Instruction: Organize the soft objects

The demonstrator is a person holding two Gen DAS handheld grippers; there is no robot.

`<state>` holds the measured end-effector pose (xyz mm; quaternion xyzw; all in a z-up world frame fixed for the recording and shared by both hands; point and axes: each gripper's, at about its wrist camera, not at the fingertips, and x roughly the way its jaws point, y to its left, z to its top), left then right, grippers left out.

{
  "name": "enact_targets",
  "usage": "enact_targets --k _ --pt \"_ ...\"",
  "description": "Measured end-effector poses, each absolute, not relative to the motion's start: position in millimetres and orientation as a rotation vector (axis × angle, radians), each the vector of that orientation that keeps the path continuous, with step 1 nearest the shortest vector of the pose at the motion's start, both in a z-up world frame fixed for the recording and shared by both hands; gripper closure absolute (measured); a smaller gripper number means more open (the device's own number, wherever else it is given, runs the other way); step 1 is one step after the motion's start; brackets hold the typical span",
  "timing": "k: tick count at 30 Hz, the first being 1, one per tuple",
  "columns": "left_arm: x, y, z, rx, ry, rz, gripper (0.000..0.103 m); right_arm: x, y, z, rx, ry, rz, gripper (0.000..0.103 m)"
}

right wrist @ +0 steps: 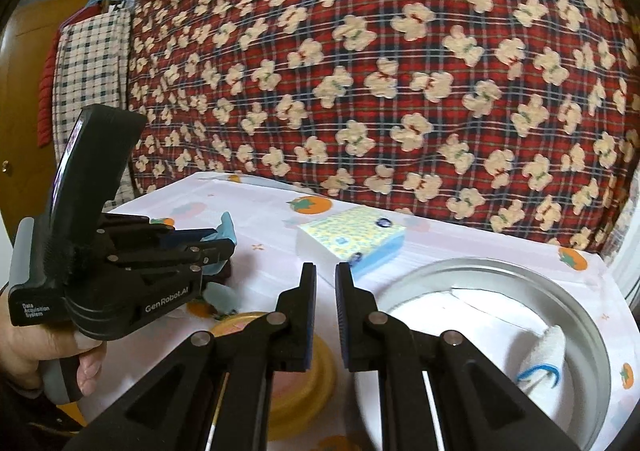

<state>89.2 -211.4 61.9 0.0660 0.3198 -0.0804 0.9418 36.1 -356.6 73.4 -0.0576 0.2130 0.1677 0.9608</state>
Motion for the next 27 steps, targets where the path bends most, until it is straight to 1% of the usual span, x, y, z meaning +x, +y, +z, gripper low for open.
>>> enact_targets --k 21,24,27 --pt "94 -317 68 0.213 0.712 -0.354 0.090 36 -455 71 -0.059 0.457 0.193 0.092" --pt "94 -323 70 0.223 0.708 -0.364 0.090 35 -468 70 -0.039 0.460 0.176 0.092" --pt "92 -312 75 0.209 0.700 -0.357 0.090 32 -472 71 -0.030 0.448 0.180 0.092"
